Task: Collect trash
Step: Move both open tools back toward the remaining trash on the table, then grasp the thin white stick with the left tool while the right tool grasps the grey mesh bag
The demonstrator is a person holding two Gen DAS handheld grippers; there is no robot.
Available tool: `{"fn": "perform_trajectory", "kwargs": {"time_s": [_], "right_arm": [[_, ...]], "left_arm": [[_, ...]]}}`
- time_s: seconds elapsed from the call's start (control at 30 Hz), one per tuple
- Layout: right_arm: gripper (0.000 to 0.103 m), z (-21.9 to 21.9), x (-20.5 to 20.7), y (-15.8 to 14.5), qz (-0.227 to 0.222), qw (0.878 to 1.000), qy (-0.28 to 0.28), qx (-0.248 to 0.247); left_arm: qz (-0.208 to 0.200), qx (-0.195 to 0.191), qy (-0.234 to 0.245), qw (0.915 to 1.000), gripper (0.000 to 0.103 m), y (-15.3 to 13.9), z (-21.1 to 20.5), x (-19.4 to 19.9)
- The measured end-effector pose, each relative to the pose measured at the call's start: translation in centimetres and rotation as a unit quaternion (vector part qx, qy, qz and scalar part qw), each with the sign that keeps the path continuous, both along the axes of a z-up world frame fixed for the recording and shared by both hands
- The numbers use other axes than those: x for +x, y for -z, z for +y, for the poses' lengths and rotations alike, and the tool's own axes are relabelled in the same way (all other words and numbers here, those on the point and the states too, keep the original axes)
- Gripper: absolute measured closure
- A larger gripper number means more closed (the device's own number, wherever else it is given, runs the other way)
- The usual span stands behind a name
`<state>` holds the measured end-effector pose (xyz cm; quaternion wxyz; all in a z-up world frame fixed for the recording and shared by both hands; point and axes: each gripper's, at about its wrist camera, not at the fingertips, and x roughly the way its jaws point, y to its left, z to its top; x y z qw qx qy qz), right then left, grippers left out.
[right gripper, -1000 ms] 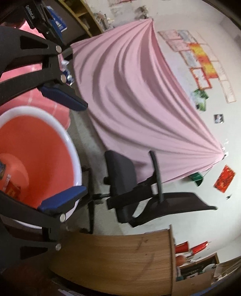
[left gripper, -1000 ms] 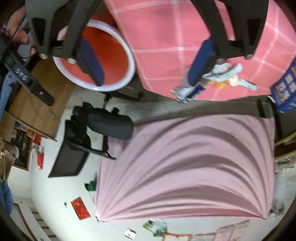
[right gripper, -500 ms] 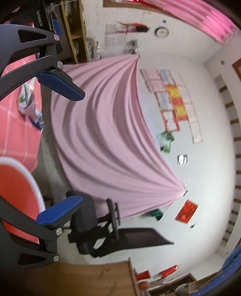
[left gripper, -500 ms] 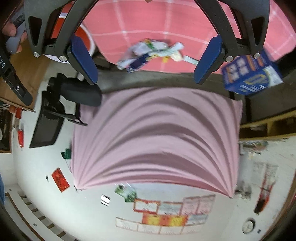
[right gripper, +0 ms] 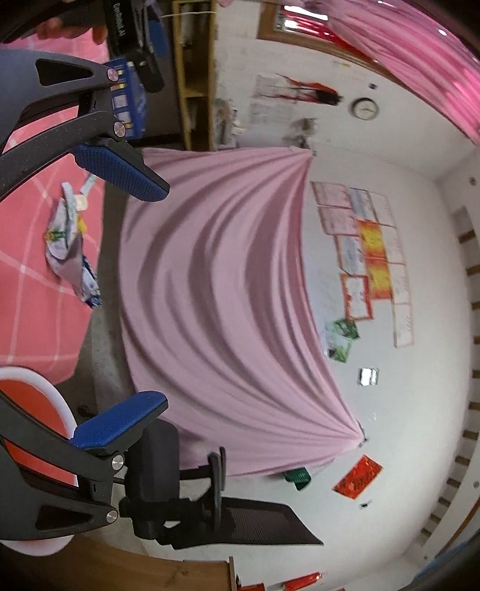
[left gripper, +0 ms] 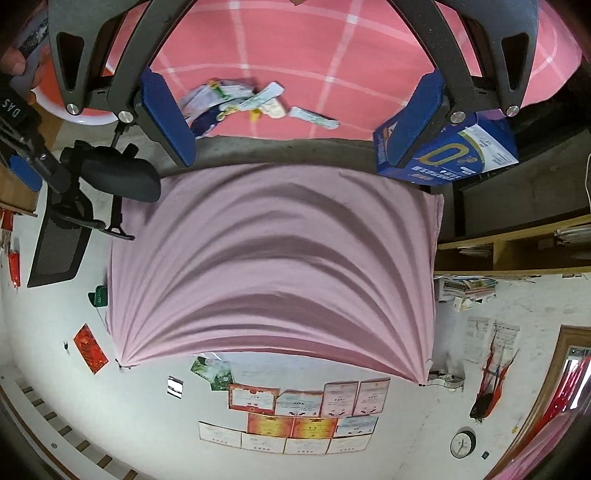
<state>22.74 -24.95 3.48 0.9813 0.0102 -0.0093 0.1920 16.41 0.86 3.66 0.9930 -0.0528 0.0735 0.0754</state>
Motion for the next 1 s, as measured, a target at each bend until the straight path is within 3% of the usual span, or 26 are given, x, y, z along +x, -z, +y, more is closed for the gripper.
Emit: {"fn": "perform_trajectory", "kwargs": {"time_s": [0.3,0.53,0.77,0.93,1.0], "right_arm": [[0.0,3.6,3.0,2.1,0.065,0.996,-0.008,-0.063],[0.0,4.9,6.6,4.0,0.14,0.985,-0.009,-0.098],[0.0,5.5,11.0,5.9,0.258,0.961,-0.024,-0.099],[0.001,6.2,12.8,6.9,0.304,0.947,-0.034,-0.1],[0.007,6.4,13.3,7.3,0.32,0.941,-0.039,-0.099]], "left_arm": [[0.007,0.012,0.009,0.9999,0.002,1.6,1.6,2.5],[0.032,0.02,0.035,0.9987,0.002,2.8,2.2,6.0],[0.131,-0.009,0.06,0.9895,0.002,4.6,3.5,11.1],[0.209,-0.047,0.098,0.9718,0.003,6.2,4.2,14.7],[0.225,-0.055,0.112,0.9664,0.005,6.5,4.2,15.7]]}}
